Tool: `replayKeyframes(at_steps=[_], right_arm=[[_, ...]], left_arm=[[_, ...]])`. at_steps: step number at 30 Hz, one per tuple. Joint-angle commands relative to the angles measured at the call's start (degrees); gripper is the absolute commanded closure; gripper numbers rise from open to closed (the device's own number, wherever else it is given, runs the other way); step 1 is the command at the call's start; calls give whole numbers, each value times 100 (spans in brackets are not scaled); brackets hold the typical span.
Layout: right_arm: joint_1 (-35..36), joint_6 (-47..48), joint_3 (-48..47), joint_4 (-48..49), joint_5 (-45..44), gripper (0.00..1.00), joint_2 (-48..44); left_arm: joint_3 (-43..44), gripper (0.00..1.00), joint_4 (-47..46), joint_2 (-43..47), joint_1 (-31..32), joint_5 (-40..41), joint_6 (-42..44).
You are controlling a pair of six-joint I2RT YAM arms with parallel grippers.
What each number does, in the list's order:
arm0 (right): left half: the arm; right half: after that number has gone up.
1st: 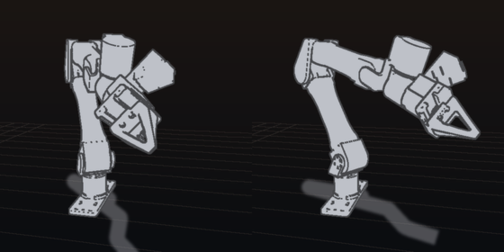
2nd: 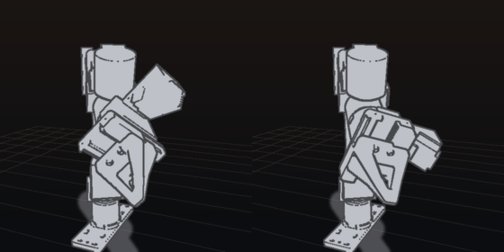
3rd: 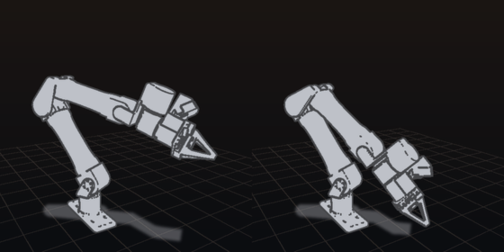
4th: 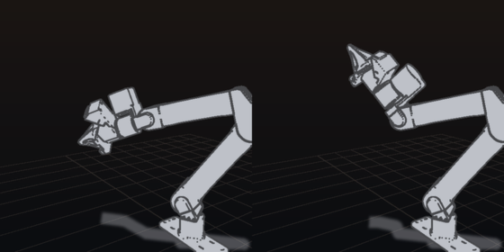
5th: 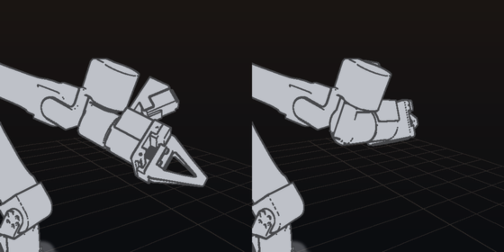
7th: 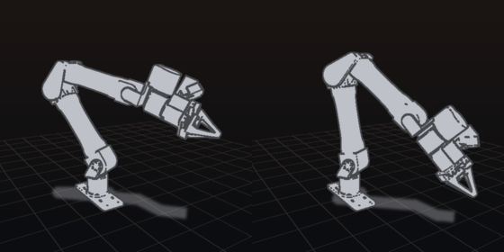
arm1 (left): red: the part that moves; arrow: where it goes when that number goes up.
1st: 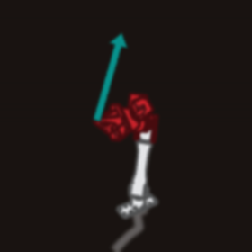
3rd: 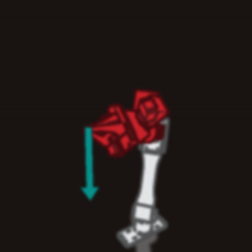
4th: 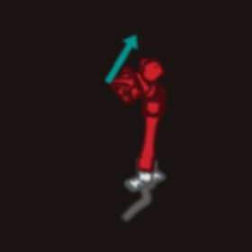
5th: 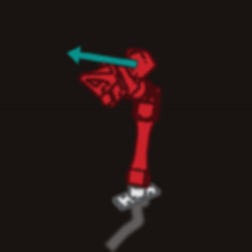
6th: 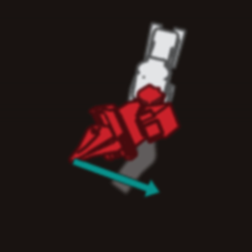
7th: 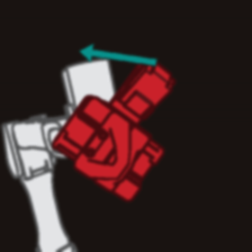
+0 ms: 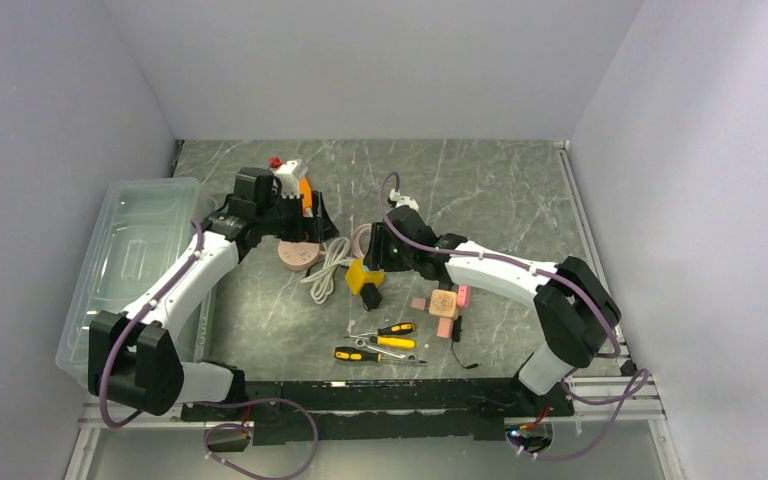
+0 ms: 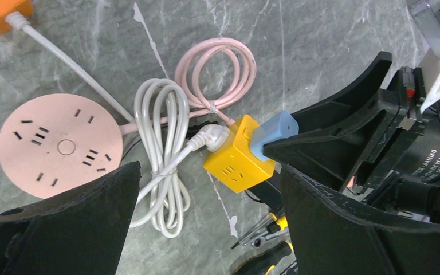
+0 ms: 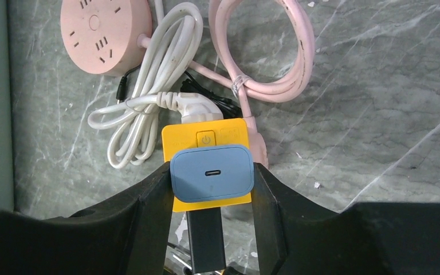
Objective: Pull the plug off the socket
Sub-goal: Remove the plug from the socket.
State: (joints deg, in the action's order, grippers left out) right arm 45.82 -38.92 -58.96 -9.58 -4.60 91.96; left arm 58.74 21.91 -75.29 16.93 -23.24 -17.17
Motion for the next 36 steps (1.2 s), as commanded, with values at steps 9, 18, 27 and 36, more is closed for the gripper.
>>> replayKeyframes(at_steps=[9, 18, 27, 36], right_arm=[[17, -704, 980, 1521, -539, 100, -484], [217, -1196, 1501, 1787, -1369, 100, -862], [278, -1300, 1522, 1697, -1628, 100, -909], [278, -1363, 1571, 1692, -1726, 100, -1022]], left_arm=[[-407, 10, -698, -897, 81, -1513, -1226], [-709, 15, -1525, -1414, 291, -2083, -1968], [-724, 20, -1191, -1107, 680, -1364, -1790], [-807, 19, -1227, -1492, 793, -1338, -2135]])
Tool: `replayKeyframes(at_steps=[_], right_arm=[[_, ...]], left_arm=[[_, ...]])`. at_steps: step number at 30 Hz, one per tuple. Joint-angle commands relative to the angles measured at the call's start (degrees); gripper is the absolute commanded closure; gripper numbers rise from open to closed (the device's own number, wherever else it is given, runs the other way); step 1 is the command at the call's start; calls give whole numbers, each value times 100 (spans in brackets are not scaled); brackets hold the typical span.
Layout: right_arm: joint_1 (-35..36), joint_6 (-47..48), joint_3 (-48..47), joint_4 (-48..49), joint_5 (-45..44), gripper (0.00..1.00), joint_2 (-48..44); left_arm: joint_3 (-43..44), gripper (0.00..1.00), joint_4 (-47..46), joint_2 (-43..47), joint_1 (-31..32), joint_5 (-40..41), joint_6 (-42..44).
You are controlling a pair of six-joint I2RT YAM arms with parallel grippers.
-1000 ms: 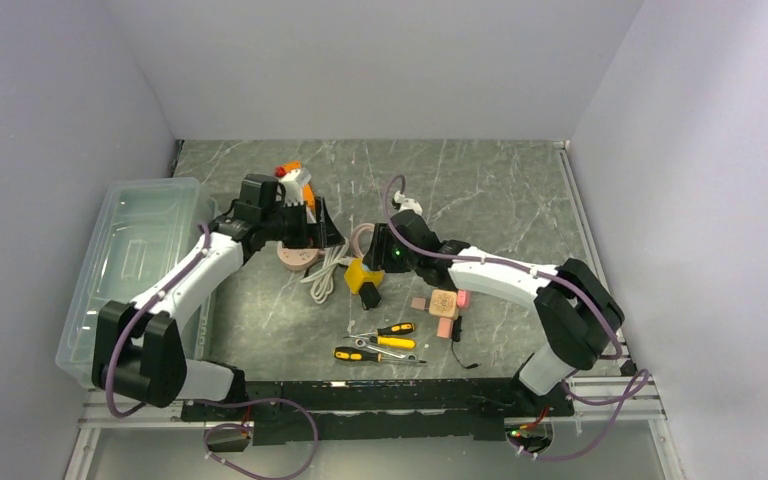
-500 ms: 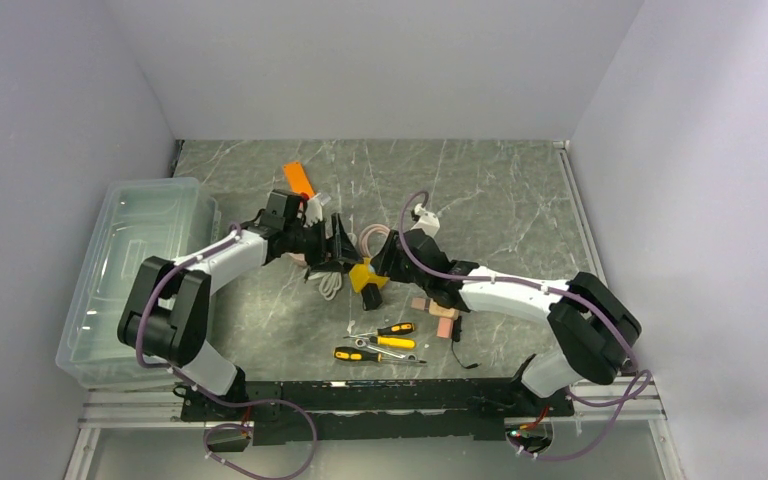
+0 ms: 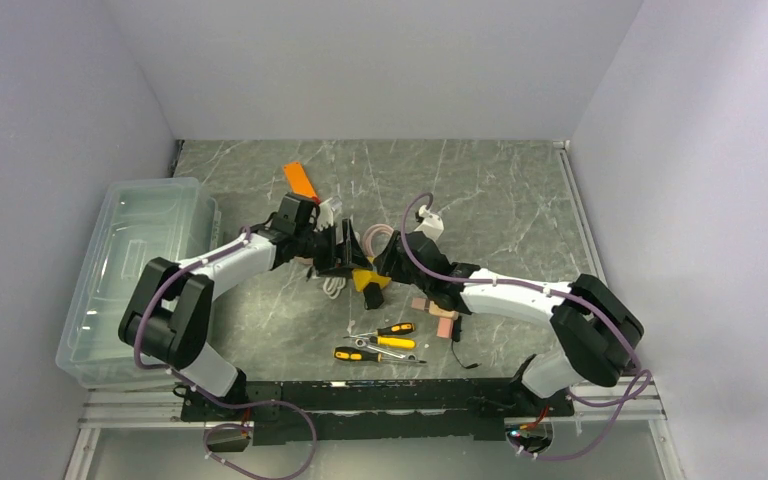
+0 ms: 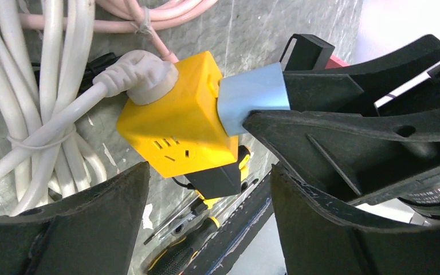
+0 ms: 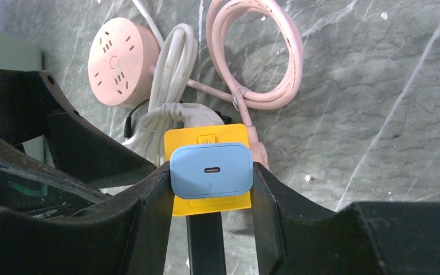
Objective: Pull the plug off the socket
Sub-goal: Remove the plug from the socket.
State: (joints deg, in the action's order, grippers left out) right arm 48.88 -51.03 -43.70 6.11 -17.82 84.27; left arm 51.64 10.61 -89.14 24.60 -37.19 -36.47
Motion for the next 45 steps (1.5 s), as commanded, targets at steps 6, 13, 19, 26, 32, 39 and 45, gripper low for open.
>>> replayKeyframes(at_steps=[6, 13, 19, 26, 32, 39, 45], right_arm=[[-19, -177, 62, 136, -389, 100, -270], [7, -215, 138, 222, -380, 100, -356], [31, -232, 167, 236, -356, 100, -389], [60, -250, 191, 260, -362, 100, -447], [77, -267, 203, 259, -355, 100, -450], [128, -284, 186, 277, -377, 100, -451], [143, -327, 189, 316, -326, 100, -481]], left_arm=[[-265, 18, -425, -270, 27, -74, -524], [-513, 17, -1083, -315, 16, 0, -1107], [-927, 16, -1725, -145, -25, 309, -1754], [-1452, 17, -2598, -33, -84, 542, -2630], [-1617, 18, -2849, 40, -122, 674, -2832], [-1540, 19, -2902, -129, -114, 686, -2976], [-1449, 22, -2928, -347, -75, 618, -3086]])
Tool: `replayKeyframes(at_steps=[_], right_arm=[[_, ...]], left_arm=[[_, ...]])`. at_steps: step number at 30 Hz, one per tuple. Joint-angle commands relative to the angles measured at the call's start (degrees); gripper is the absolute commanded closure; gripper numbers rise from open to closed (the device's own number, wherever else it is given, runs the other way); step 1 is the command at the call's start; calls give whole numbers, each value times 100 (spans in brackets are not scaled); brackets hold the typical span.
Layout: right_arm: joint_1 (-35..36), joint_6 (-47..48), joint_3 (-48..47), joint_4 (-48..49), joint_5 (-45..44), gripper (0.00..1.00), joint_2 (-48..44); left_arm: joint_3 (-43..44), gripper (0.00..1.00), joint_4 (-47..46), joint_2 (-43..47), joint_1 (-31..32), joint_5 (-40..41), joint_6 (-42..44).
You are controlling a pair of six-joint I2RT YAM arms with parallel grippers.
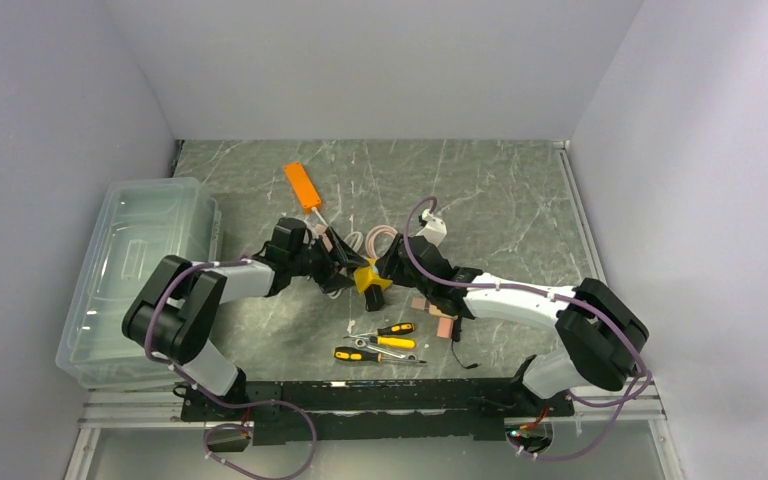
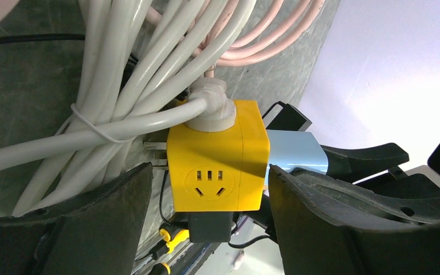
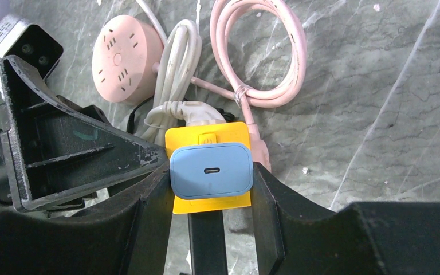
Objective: Pull the plug off the socket
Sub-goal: Remove the plug from the socket.
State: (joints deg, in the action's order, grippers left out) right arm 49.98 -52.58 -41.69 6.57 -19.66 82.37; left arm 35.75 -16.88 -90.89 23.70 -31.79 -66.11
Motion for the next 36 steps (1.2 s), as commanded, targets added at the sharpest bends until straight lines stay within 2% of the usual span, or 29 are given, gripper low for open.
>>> replayKeyframes(at_steps=[1, 15, 25, 36], right_arm=[[42, -169, -14, 282, -131, 100, -289], [91, -150, -41, 276, -177, 100, -228], [146, -159, -117, 219, -260, 100, -119], [195, -165, -128, 93, -442, 100, -140]], left_arm=[[155, 22, -208, -216, 31, 65, -143], [411, 23, -246, -566, 199, 76, -112], [459, 42, 17, -593, 278, 15, 125], [428, 74, 29, -570, 293, 19, 267]])
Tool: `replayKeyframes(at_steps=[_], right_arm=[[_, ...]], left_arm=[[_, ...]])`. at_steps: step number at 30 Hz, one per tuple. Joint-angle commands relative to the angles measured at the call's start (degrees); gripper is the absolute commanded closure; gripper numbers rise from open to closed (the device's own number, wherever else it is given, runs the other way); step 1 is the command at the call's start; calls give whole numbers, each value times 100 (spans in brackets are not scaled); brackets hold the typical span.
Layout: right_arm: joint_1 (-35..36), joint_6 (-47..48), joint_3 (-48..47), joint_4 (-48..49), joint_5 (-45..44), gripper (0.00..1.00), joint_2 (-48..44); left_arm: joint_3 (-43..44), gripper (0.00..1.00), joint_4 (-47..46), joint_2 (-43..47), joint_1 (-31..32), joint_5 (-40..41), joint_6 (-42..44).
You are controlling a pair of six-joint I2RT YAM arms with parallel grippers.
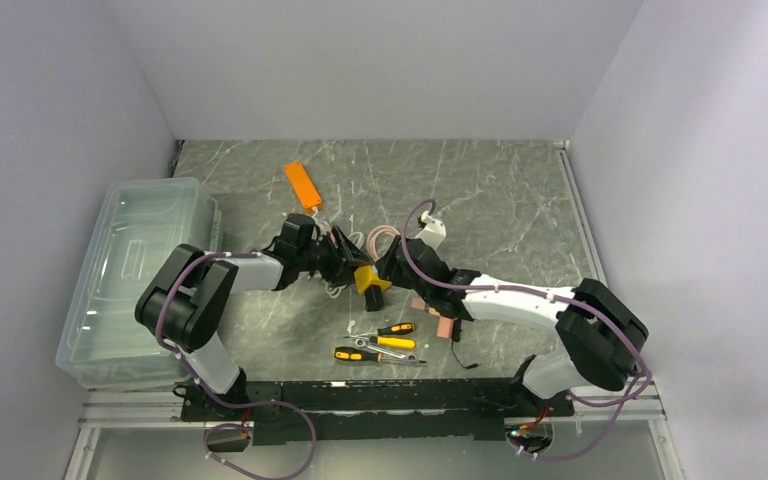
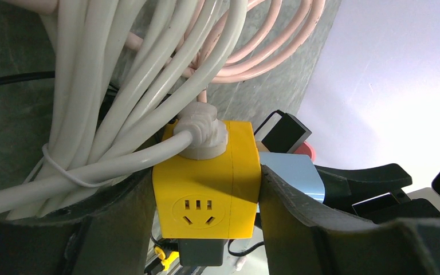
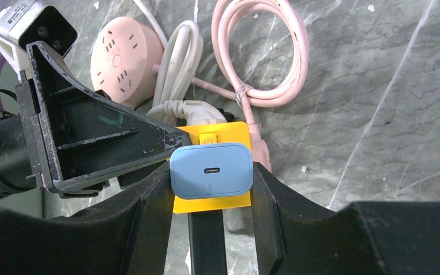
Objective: Pull the plug off the socket
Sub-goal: Remove the plug from the socket.
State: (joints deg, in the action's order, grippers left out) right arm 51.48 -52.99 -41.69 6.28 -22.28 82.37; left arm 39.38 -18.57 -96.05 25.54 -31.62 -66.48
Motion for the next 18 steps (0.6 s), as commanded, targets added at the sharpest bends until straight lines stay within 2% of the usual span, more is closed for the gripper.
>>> replayKeyframes(at_steps=[1, 5, 18], right_arm=[[46, -124, -133, 108, -180, 100, -142], [100, -36, -227, 53, -226, 100, -90], [538, 271, -772, -507, -830, 100, 169]], left_arm=[[70, 76, 199, -59, 109, -4, 314], [62, 82, 155, -63, 109, -11, 341], [79, 91, 177, 16, 109, 36, 473]])
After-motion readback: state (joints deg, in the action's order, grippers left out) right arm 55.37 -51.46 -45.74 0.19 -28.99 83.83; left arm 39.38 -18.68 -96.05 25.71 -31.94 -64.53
